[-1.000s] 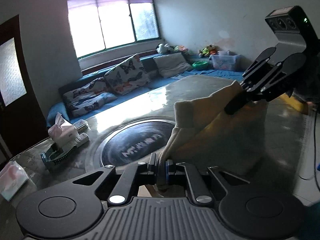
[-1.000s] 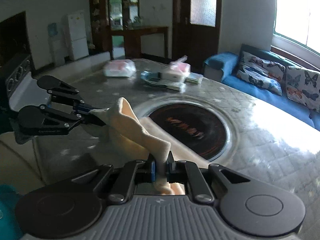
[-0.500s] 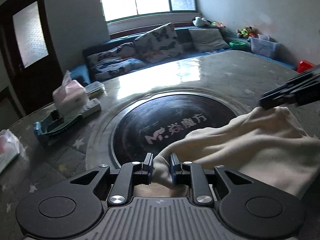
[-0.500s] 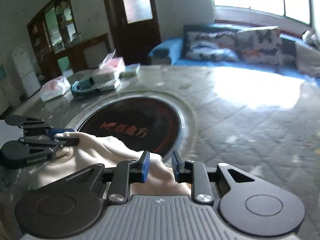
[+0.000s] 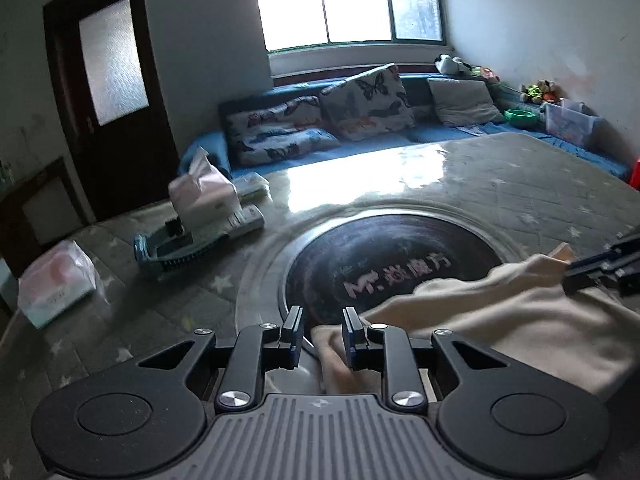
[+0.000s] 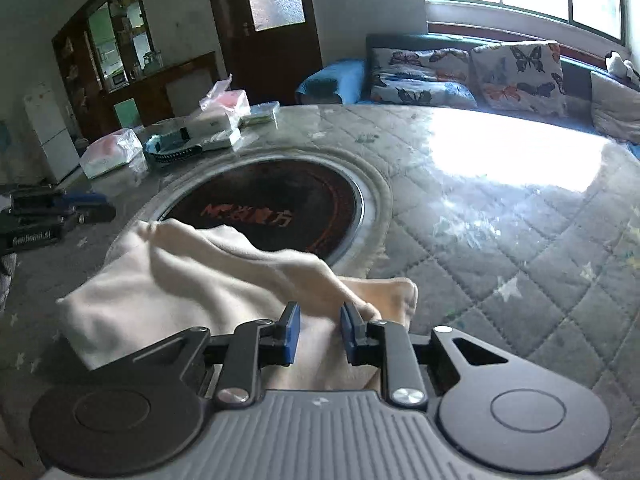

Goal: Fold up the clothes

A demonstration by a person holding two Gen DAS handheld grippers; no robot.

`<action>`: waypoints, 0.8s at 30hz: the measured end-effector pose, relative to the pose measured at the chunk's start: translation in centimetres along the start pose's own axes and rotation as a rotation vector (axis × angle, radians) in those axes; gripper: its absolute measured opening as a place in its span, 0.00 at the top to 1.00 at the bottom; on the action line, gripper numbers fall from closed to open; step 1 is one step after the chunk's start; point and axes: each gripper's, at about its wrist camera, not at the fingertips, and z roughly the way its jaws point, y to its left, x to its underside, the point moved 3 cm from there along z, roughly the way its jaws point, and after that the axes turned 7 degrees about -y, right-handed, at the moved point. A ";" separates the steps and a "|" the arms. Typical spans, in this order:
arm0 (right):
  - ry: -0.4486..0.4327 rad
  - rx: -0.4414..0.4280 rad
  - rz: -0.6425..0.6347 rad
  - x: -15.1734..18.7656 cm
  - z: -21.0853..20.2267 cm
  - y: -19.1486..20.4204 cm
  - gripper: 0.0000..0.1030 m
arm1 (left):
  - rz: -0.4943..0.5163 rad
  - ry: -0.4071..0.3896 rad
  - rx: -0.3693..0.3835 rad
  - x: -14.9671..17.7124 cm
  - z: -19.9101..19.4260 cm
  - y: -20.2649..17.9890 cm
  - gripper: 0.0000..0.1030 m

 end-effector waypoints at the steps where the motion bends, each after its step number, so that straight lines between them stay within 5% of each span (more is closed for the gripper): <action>1: -0.006 -0.004 -0.008 -0.2 -0.2 0.2 0.79 | -0.003 0.007 0.024 0.0 0.0 -0.3 0.77; 10: -0.005 -0.061 -0.031 -2.8 2.7 2.9 0.79 | -0.069 0.104 0.181 -0.6 3.6 -3.6 0.77; 16: 0.032 -0.041 -0.032 -2.2 4.8 2.9 0.79 | -0.107 0.156 0.150 0.1 7.0 -3.5 0.77; 24: 0.023 -0.076 -0.056 -2.9 4.7 4.4 0.78 | -0.133 0.126 0.149 0.3 6.0 -2.6 0.77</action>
